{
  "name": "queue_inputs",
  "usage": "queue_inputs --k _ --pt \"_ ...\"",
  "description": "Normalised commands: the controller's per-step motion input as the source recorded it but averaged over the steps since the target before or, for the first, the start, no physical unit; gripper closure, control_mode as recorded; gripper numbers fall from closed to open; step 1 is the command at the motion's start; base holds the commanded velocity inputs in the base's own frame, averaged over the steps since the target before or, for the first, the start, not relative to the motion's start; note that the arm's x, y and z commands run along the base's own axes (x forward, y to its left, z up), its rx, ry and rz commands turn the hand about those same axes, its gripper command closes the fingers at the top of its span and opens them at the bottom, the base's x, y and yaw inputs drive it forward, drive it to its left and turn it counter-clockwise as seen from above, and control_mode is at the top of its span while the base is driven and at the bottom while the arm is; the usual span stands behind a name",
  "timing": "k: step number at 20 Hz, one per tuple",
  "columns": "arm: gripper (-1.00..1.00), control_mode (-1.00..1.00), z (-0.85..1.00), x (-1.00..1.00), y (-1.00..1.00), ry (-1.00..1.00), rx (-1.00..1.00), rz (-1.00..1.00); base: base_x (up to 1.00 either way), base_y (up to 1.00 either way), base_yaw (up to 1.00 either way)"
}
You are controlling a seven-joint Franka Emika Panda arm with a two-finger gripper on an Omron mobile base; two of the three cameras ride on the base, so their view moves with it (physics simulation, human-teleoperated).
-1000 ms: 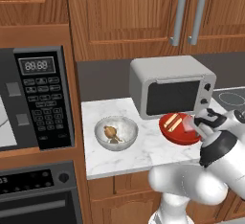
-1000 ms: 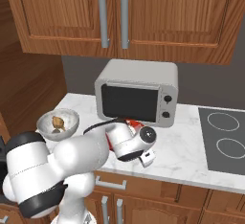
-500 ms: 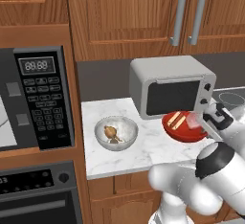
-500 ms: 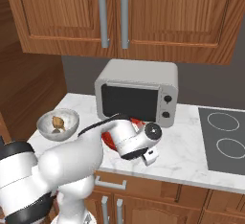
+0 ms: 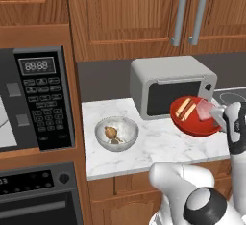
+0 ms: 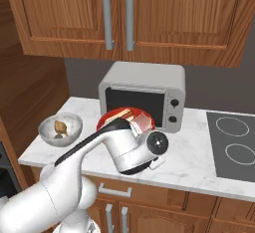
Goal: Place the bowl containing the steak and hot dog in the microwave. Close the microwave door and press the start button to microwave the meal.
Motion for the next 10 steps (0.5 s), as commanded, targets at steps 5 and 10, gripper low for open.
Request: queue_inputs --k 5,10 --pt "1.00 -1.00 0.66 -0.53 0.36 -0.11 0.00 0.03 0.00 0.00 0.00" --pt "1.00 -1.00 0.53 -0.36 0.51 0.00 0.00 0.04 0.00 0.00 0.00"
